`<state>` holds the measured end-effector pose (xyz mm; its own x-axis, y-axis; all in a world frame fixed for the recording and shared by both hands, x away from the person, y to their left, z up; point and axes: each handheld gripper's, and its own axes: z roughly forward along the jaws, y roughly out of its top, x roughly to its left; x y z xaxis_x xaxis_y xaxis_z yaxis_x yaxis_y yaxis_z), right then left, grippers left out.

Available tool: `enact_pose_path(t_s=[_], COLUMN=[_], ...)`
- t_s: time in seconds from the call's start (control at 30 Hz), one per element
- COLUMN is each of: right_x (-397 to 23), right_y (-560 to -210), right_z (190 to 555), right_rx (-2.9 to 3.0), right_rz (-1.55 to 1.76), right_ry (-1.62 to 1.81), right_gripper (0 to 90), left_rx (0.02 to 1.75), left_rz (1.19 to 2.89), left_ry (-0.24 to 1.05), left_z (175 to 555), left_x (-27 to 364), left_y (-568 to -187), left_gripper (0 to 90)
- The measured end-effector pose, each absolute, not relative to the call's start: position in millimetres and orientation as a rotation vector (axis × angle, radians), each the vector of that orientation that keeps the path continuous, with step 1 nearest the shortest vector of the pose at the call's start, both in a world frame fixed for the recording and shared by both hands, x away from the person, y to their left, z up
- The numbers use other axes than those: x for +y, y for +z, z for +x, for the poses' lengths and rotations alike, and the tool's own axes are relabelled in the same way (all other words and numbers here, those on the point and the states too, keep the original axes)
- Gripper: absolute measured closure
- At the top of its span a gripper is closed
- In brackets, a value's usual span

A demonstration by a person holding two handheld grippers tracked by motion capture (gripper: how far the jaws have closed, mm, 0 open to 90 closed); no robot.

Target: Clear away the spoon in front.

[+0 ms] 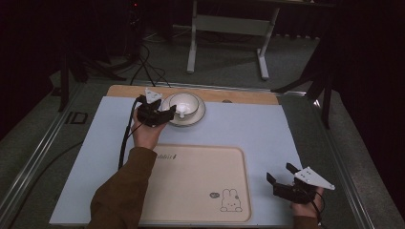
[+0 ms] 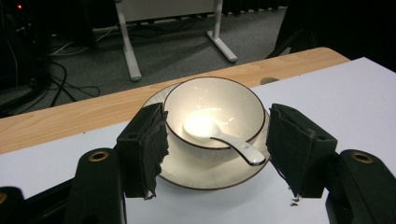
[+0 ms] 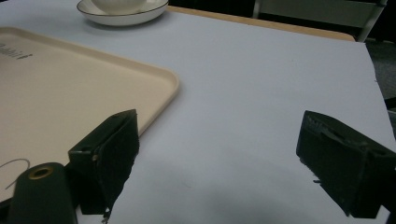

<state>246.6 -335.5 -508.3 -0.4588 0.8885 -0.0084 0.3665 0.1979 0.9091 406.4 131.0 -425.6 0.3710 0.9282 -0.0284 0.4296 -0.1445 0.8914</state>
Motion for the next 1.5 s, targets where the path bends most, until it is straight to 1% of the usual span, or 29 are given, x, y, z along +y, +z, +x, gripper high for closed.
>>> enact_pose_path(t_s=[0.5,0.8,1.07,1.17,1.27,1.43,1.5], right_x=[-336.9,-338.8,-339.5,-339.9,-339.3,-339.1,-339.0], right_y=[-507.9,-507.7,-507.5,-507.5,-507.6,-507.6,-507.7], right_z=[246.6,246.5,246.5,246.4,246.5,246.6,246.5], right_rx=[1.919,1.913,1.913,1.911,1.913,1.916,1.915], right_rz=[1.169,1.169,1.167,1.169,1.166,1.167,1.167], right_ry=[1.234,1.239,1.237,1.239,1.237,1.238,1.239], right_gripper=[12.9,13.0,13.0,13.0,13.0,13.0,13.0], left_rx=[1.204,1.226,1.264,1.281,1.301,1.295,1.29], left_rz=[1.778,1.833,1.872,1.877,1.861,1.881,1.887], left_ry=[0.702,0.664,0.64,0.639,0.65,0.64,0.636], left_z=[426.4,440.6,446.3,446.6,445.7,446.3,446.9], left_x=[113.5,93.8,92.4,97.5,101.9,103.5,102.5], left_y=[-433.5,-453.9,-465.6,-467.4,-467.3,-469.2,-470.3], left_gripper=[38.0,38.0,39.9,42.5,46.9,56.2,58.4])
